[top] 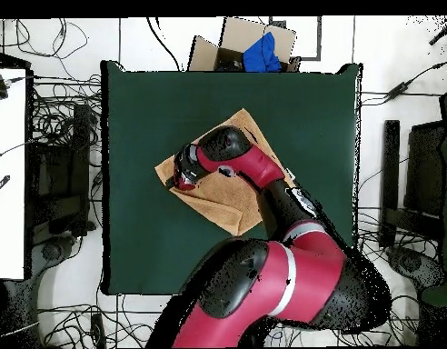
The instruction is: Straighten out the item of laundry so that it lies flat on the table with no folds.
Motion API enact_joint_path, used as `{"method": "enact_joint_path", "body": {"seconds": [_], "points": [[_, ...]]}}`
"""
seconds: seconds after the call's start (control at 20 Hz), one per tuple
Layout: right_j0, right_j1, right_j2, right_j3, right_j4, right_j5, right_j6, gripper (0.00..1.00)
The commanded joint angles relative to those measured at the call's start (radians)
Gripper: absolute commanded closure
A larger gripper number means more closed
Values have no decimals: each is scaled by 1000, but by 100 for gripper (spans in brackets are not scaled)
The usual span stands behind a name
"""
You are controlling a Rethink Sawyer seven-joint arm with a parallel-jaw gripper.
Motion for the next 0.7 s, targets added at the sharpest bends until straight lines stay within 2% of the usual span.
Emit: {"method": "enact_joint_path", "body": {"seconds": [0.05, 0.2, 0.5, 0.7], "points": [[-50, -119, 63, 230, -29, -74, -131, 100], [-61, -177, 46, 285, -49, -61, -122, 100], [-85, -233, 34, 358, -84, -80, -121, 100], [-93, -248, 32, 359, -102, -66, -122, 100]]}}
